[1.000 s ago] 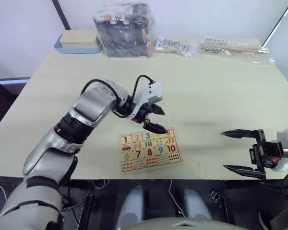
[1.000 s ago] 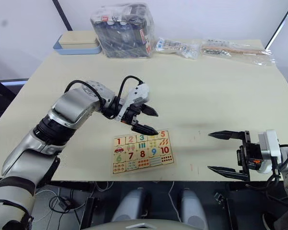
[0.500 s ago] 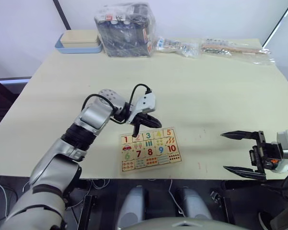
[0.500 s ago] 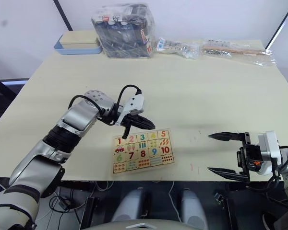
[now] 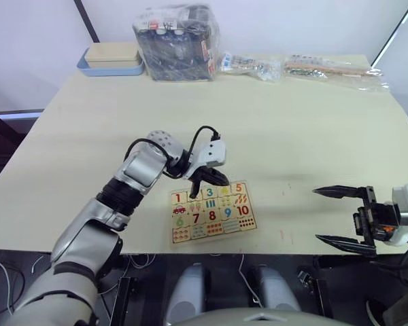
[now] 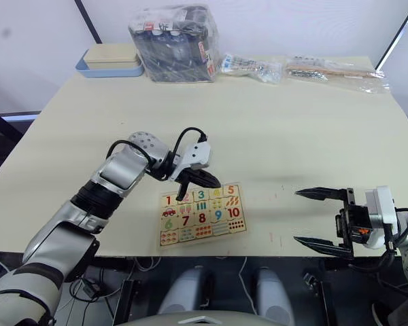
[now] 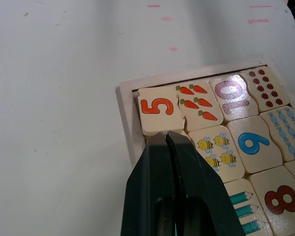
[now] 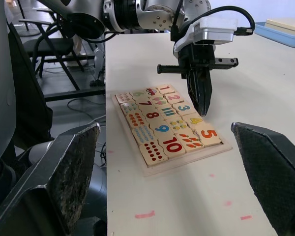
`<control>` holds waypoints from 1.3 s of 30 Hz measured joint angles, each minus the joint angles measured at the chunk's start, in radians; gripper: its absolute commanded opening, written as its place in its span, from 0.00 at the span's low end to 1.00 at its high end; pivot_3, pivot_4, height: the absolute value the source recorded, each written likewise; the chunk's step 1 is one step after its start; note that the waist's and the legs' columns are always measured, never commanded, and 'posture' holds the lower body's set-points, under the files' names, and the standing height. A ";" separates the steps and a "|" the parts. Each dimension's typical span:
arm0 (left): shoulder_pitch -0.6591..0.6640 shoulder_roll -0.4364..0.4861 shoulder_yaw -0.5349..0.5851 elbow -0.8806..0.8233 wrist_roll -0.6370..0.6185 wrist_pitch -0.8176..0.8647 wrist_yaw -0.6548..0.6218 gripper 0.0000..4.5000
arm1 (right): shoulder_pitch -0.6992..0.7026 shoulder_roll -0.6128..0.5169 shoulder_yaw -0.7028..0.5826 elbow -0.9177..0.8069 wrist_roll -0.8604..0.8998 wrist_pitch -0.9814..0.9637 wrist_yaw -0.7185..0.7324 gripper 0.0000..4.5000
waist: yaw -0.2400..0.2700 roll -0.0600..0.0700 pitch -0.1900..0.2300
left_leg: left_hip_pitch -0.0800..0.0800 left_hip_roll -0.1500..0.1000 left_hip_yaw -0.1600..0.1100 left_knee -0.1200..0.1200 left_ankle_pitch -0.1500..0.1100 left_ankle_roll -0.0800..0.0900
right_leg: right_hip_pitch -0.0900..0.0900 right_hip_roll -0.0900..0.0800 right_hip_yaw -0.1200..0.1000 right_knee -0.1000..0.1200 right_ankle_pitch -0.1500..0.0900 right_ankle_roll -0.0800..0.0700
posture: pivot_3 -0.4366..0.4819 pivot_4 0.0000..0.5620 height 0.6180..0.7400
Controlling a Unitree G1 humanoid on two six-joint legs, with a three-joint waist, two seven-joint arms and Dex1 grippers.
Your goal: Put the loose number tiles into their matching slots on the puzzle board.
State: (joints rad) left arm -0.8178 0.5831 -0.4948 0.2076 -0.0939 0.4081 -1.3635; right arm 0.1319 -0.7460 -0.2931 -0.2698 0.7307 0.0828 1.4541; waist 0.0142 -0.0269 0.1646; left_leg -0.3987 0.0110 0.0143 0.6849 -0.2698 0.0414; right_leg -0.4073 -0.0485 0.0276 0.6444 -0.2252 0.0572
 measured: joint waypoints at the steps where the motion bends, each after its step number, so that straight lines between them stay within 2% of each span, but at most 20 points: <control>1: 0.000 0.000 0.000 0.000 0.003 0.000 -0.001 0.01 | 0.000 0.000 0.000 -0.001 0.000 0.000 0.000 1.00 | 0.000 0.000 0.000 | 0.000 0.000 0.000 0.000 0.000 0.000 | 0.000 0.000 0.000 0.000 0.000 0.000 | 0.48 0.27 1.00; 39: 0.000 -0.036 -0.024 0.000 0.082 0.005 -0.017 0.01 | 0.002 0.000 0.000 -0.005 0.002 0.000 -0.003 1.00 | 0.000 0.000 0.000 | 0.000 0.000 0.000 0.000 0.000 0.000 | 0.000 0.000 0.000 0.000 0.000 0.000 | 0.48 0.27 1.00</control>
State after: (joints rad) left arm -0.8175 0.5471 -0.5190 0.2080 -0.0122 0.4128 -1.3800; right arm 0.1336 -0.7459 -0.2931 -0.2744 0.7328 0.0826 1.4509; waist 0.0141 -0.0269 0.1646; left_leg -0.3986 0.0110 0.0141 0.6848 -0.2698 0.0414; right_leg -0.4073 -0.0484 0.0275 0.6444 -0.2252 0.0572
